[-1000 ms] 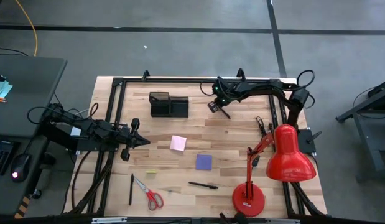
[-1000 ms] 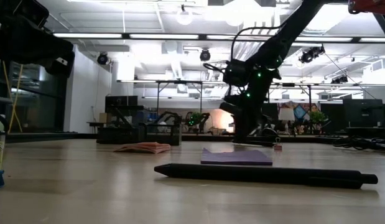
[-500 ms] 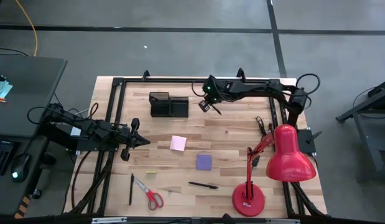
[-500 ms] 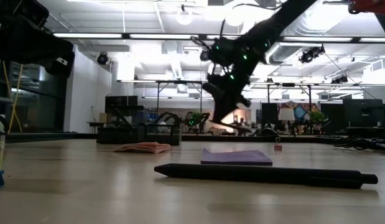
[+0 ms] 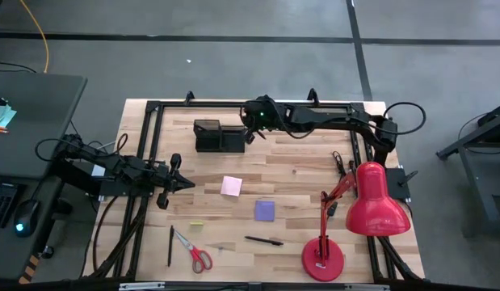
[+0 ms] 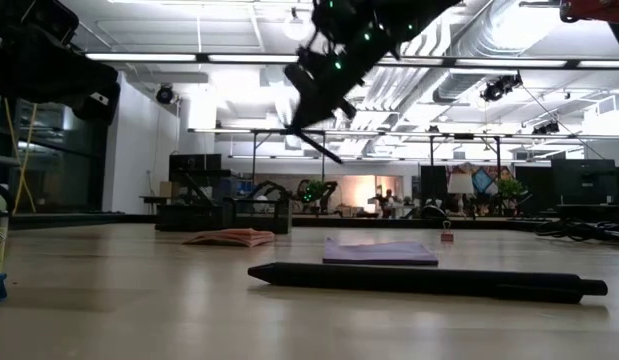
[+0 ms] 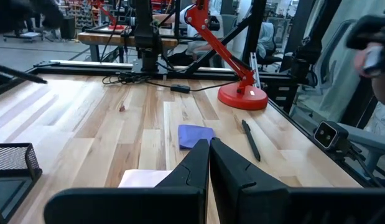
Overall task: Pick and place office supplies into organizer
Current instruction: Put the black pen into the black desk organizer
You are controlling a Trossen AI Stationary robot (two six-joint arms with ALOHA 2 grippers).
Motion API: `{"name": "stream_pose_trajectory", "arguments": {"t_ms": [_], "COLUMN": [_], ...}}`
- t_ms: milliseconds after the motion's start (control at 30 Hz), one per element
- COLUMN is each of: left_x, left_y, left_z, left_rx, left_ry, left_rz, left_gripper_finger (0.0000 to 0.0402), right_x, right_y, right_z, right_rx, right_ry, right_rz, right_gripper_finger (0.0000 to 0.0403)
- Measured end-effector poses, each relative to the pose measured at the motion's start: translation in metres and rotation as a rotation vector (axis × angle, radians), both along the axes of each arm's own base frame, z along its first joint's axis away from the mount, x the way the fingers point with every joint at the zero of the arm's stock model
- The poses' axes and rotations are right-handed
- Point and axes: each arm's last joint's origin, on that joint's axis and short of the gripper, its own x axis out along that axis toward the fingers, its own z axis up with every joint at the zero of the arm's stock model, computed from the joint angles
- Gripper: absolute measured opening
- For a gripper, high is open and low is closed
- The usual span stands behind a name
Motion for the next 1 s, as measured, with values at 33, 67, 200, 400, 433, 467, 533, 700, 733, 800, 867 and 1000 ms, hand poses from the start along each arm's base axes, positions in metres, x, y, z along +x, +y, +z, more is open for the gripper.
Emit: {"name": "stream_pose_trajectory", "arguments": {"t_ms": [33, 67, 200, 400, 433, 467, 533, 700, 733, 800, 867, 1000], "left_x": [0.000, 0.000, 0.000, 0.000, 0.000, 0.000, 0.000, 0.000, 0.000, 0.000, 0.000, 0.000], "left_y": [0.000, 0.000, 0.000, 0.000, 0.000, 0.000, 0.000, 0.000, 0.000, 0.000, 0.000, 0.000], "left_z": [0.000, 0.000, 0.000, 0.000, 0.000, 0.000, 0.000, 0.000, 0.000, 0.000, 0.000, 0.000], "left_rx": [0.000, 0.000, 0.000, 0.000, 0.000, 0.000, 0.000, 0.000, 0.000, 0.000, 0.000, 0.009], "left_ry": [0.000, 0.000, 0.000, 0.000, 0.000, 0.000, 0.000, -0.002, -0.002, -0.001, -0.001, 0.001], "left_rz": [0.000, 0.000, 0.000, 0.000, 0.000, 0.000, 0.000, 0.000, 0.000, 0.000, 0.000, -0.001], "left_gripper_finger": [0.0001, 0.0001, 0.0001, 0.0001, 0.0001, 0.0001, 0.0001, 0.0001, 0.0001, 0.0001, 0.0001, 0.0001], "right_x": [0.003, 0.005, 0.013, 0.018, 0.019, 0.020, 0.026, 0.038, 0.040, 0.043, 0.045, 0.051], "right_y": [0.002, 0.005, 0.010, 0.012, 0.012, 0.011, 0.010, 0.003, 0.002, -0.001, -0.003, -0.006], "right_z": [0.003, 0.006, 0.013, 0.017, 0.018, 0.017, 0.012, -0.006, -0.009, -0.017, -0.020, -0.024], "right_rx": [-0.016, -0.026, -0.057, -0.101, -0.108, -0.104, -0.114, -0.144, -0.146, -0.155, -0.162, -0.174], "right_ry": [-0.027, -0.058, -0.198, -0.380, -0.412, -0.426, -0.468, -0.540, -0.544, -0.561, -0.588, -0.629], "right_rz": [0.015, 0.034, 0.115, 0.202, 0.214, 0.231, 0.255, 0.252, 0.250, 0.246, 0.243, 0.276], "right_gripper_finger": [0.0005, 0.0005, 0.0006, 0.0004, 0.0004, 0.0004, 0.0006, 0.0005, 0.0004, 0.0005, 0.0006, 0.0006]}}
